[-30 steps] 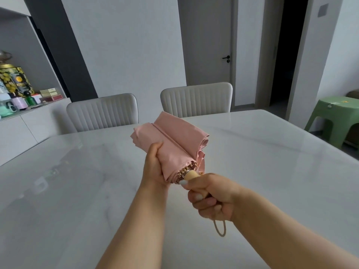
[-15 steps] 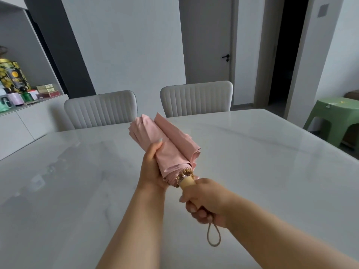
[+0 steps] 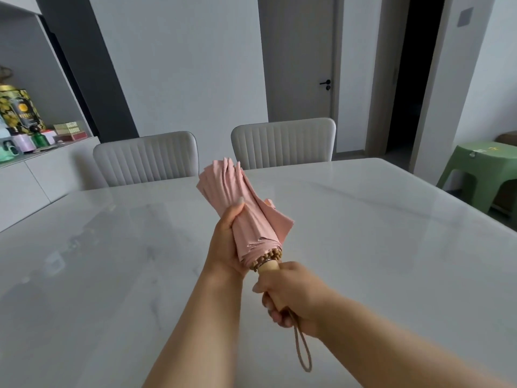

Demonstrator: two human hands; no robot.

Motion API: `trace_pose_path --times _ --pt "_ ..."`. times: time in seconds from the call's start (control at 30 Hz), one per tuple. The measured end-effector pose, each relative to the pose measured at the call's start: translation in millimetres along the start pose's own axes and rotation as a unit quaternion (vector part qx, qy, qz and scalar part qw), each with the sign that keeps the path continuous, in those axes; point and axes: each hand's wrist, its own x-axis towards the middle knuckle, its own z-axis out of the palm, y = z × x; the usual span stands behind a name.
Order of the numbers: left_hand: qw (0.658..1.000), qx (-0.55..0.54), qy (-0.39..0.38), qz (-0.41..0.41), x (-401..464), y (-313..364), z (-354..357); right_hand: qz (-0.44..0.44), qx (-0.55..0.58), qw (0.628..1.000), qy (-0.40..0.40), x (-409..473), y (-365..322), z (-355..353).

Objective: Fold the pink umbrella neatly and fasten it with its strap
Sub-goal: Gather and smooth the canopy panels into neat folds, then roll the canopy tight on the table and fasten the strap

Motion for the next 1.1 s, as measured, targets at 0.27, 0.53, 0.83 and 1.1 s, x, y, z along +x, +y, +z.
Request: trace_pose_path --times 0.27,0.53,0.83,1.1 --pt "0.993 -0.094 -0.058 -0.046 -1.4 -4.7 -0.9 0.083 0.343 0.894 -0.276 3.5 -0.5 -1.5" --pt "0.997 -0.05 -0.036 -0.051 -2.6 -5.9 15.3 0.032 0.23 0.955 -0.184 -2.2 -6.0 -2.9" --pt "0.985 -0.088 -0.099 -0.109 -2.2 9.1 11.4 -0.048 -0.126 0.99 0.027 5.5 -20.3 -52.5" --pt "0.944 0.008 -0.182 -0.275 -9.4 24.4 34.0 -0.21 0.008 0.973 0.097 27.2 -9.4 -77.2"
